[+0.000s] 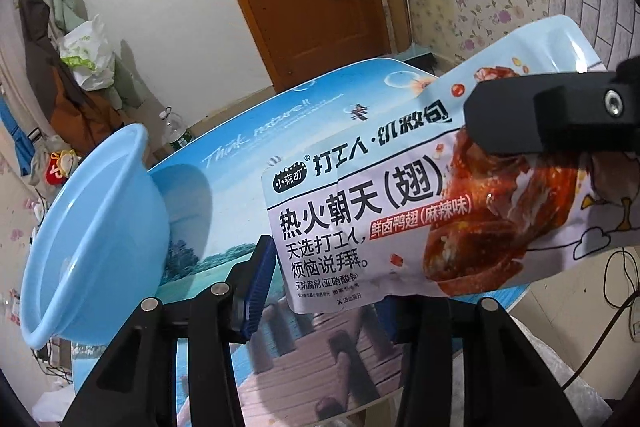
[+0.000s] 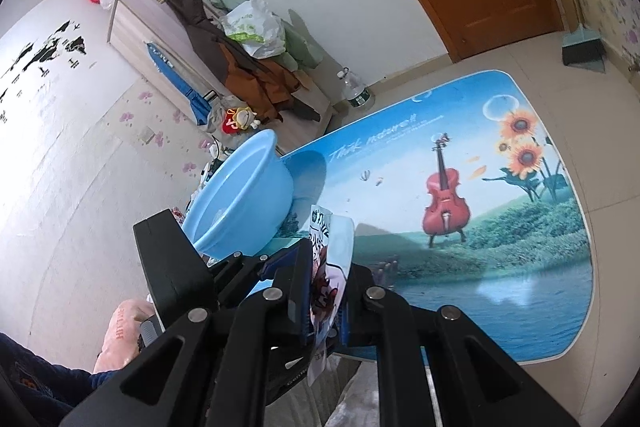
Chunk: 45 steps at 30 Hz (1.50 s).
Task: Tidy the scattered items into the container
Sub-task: 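Lift the snack packet with the right gripper and carry it toward the blue basin, then lower the snack packet into the basin and open the right gripper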
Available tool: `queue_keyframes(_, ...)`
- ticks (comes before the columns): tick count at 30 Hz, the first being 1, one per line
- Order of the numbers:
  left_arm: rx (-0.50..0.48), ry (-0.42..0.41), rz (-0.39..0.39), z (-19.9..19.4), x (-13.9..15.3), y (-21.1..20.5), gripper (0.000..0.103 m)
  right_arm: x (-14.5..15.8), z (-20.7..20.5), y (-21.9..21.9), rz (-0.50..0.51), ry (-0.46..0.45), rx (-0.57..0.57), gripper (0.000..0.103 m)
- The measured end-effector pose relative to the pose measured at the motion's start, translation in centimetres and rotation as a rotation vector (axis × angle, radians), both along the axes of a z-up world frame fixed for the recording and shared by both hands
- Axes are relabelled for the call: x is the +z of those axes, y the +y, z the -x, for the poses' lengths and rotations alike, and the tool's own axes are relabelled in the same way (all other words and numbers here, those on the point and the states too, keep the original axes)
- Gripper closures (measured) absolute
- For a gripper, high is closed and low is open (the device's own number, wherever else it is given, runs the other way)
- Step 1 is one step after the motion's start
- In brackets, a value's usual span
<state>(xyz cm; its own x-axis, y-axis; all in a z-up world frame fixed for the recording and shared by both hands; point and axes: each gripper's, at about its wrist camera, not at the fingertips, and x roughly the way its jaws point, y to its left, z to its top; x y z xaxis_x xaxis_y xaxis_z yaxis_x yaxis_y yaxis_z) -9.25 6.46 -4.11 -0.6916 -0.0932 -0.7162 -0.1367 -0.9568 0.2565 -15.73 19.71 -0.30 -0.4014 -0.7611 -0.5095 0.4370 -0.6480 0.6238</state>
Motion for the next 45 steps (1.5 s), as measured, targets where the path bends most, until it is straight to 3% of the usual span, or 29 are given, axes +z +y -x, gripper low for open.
queue_keyframes(18,0.078,0.080,-0.068,-4.6,4.9,-4.0,0.061,5.9,-3.5,-5.0,-0.019,0.113,0.071,0.092)
queue_keyframes(31,0.163,0.183,-0.070,-6.4,9.8,-9.8,0.061,12.1,-5.4,-11.1,-0.039,0.235,0.167,0.092)
queue_keyframes(39,0.246,0.185,-0.075,-4.9,9.8,-15.6,0.061,12.7,-4.7,-16.3,-0.059,0.247,0.251,0.093)
queue_keyframes(45,0.329,0.155,-0.080,-4.5,8.7,-19.3,0.061,11.6,-3.1,-20.5,-0.059,0.232,0.311,0.093)
